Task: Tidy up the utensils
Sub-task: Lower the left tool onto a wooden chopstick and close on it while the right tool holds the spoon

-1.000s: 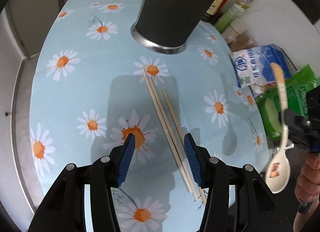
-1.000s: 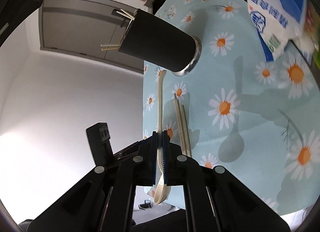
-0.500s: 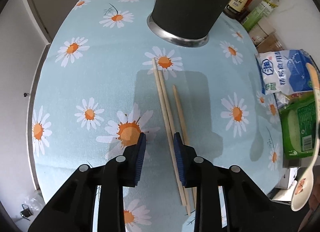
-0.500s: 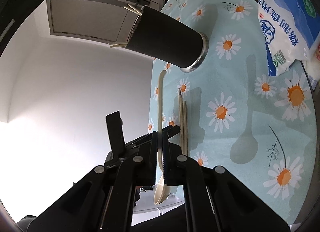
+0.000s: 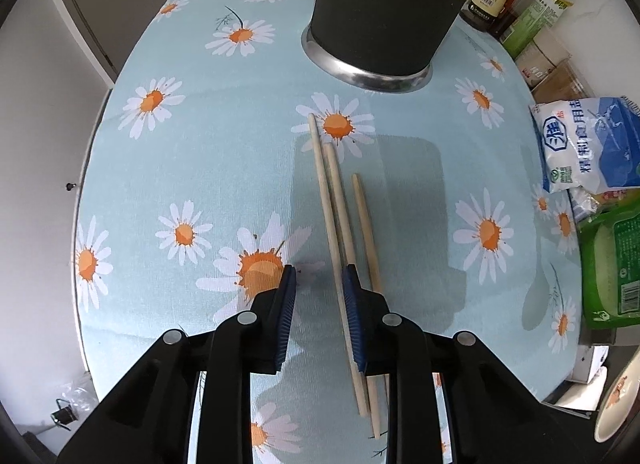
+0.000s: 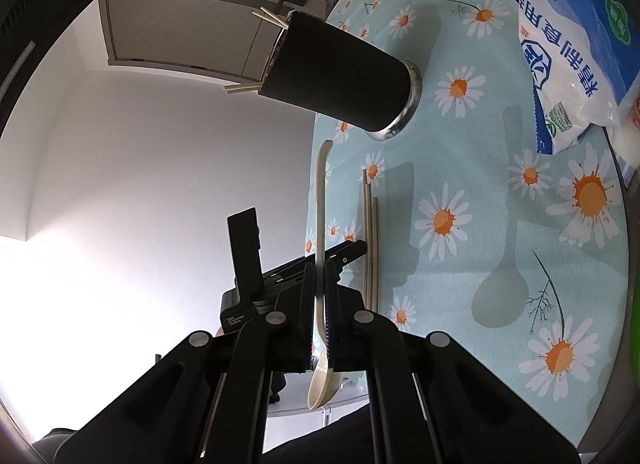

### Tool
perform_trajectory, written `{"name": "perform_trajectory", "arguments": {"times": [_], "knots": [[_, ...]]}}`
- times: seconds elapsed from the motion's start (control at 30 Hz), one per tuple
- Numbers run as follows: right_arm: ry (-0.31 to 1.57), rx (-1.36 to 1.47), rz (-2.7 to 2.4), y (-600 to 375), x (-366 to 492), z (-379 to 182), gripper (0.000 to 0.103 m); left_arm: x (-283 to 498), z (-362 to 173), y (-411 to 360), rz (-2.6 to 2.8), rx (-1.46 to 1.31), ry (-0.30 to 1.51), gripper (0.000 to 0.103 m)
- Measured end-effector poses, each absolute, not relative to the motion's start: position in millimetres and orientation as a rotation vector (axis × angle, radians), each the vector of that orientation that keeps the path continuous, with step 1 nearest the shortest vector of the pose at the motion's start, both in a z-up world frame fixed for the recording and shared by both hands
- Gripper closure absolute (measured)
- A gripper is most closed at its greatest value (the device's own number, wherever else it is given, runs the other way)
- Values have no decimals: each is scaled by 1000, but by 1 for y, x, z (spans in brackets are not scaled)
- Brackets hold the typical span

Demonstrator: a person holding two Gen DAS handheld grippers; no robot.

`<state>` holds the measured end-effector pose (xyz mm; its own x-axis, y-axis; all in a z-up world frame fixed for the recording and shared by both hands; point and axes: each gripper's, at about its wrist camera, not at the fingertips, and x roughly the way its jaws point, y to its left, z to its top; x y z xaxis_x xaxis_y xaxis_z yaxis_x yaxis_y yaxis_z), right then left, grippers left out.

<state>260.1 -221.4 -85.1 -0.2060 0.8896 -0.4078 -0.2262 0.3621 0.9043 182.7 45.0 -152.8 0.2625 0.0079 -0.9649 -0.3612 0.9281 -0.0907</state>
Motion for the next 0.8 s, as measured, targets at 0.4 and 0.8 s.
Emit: {"name": "perform_trajectory", "arguments": {"times": [0.4, 0.8], "knots": [[1425, 659, 1166, -226, 261, -90, 98, 202, -156, 29, 288, -251, 1348, 80], [1422, 673, 1203, -211, 257, -86, 98, 202, -156, 26, 331, -261, 1329, 96]]}}
